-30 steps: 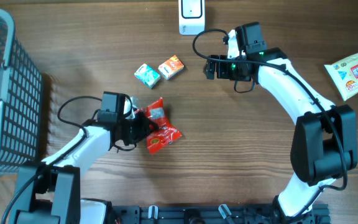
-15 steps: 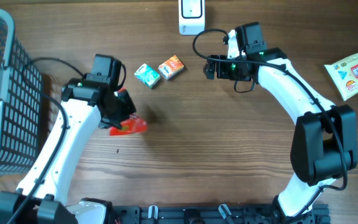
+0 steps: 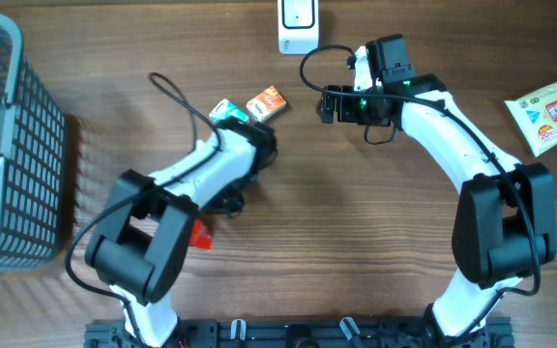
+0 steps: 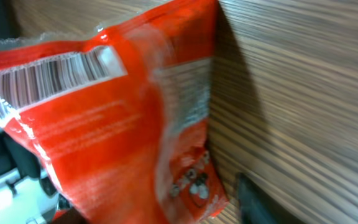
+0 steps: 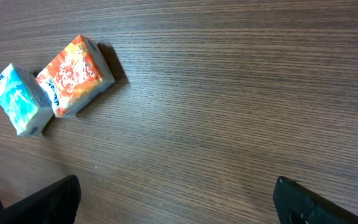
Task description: Scan the item barcode
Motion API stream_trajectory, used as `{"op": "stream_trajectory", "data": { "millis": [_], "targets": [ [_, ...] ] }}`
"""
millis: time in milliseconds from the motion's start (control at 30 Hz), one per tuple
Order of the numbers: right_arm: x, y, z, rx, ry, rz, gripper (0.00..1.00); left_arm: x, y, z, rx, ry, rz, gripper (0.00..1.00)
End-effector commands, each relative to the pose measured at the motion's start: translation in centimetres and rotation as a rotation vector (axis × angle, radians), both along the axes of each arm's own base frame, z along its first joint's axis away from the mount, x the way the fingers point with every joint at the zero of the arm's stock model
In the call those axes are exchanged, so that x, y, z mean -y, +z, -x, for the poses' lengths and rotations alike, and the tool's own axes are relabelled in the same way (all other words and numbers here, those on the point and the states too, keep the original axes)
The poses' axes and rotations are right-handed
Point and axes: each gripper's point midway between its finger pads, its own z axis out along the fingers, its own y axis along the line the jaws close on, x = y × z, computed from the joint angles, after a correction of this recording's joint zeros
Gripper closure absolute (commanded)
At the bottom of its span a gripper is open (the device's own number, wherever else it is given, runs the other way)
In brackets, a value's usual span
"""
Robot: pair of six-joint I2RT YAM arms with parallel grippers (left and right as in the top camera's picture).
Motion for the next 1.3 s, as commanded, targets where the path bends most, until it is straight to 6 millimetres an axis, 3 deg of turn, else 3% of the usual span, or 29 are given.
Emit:
{"op": "stream_trajectory", "data": {
  "millis": [0,167,200,267,433,533,600,733,767,833,900,933,1033,1100,1167,1267],
  "targets": [
    [-0.1,0.4,-0.1,0.012,-0.006,0.003,0.0,4.6,0.3,-0.6,0.041,-0.051,0.103,0.39],
    [-0.1,0.4,-0.1,0.012,-0.006,0.003,0.0,9.8,2.7,-2.7,0.126,-0.116,0.23,0.39],
    [-0.1,0.4,-0.1,0.012,-0.006,0.002,0.0,10.6,2.8,-2.8,0.135,-0.129,0.251,0.38],
    [-0.1,0.4,-0.1,0.012,-0.006,0.003,0.0,14.0,2.1,-3.0,0.1,-0.243,0.395,0.34],
    [-0.1,0.4,-0.1,0.012,-0.006,0.003,0.0,19.4,2.1,-5.3,0.212,-0.284,0.61,0.3],
    [-0.1,0.4,-0.1,0.012,-0.006,0.003,0.0,21.1,2.5,-6.3,0.258,-0.295,0.68,0.3],
    [-0.1,0.4,-0.1,0.012,-0.006,0.003,0.0,20.8,2.9,-6.3,0.259,-0.291,0.678,0.27],
    [-0.1,0.4,-0.1,0.012,-0.006,0.002,0.0,18.8,10.6,-7.7,0.361,-0.251,0.722,0.24],
    [-0.1,0.4,-0.1,0.012,-0.006,0.003,0.0,17.8,13.1,-8.0,0.406,-0.238,0.737,0.17],
    [-0.1,0.4,-0.1,0.012,-0.006,0.003,0.0,14.6,17.7,-7.8,0.492,-0.193,0.761,0.07],
    [-0.1,0.4,-0.1,0.012,-0.006,0.003,0.0,10.7,19.7,-6.8,0.528,-0.12,0.724,0.03],
    [-0.1,0.4,-0.1,0.012,-0.006,0.002,0.0,7.6,20.1,-6.0,0.54,-0.046,0.65,0.02],
    [-0.2,0.6,-0.5,0.029,-0.008,-0.003,0.0,1.3,20.2,-4.0,0.546,0.132,0.449,0.0],
    [-0.9,2.5,-3.2,0.113,-0.115,-0.096,0.0,-2.3,20.0,-2.9,0.523,0.221,0.324,0.0],
    [-1.2,3.5,-4.4,0.056,-0.347,-0.25,0.0,-4.1,19.9,-2.9,0.525,0.277,0.297,0.0],
    [-1.2,3.6,-4.6,-0.096,-0.643,-0.424,0.0,-6.9,19.9,-3.2,0.562,0.401,0.27,0.0]
  ]
}}
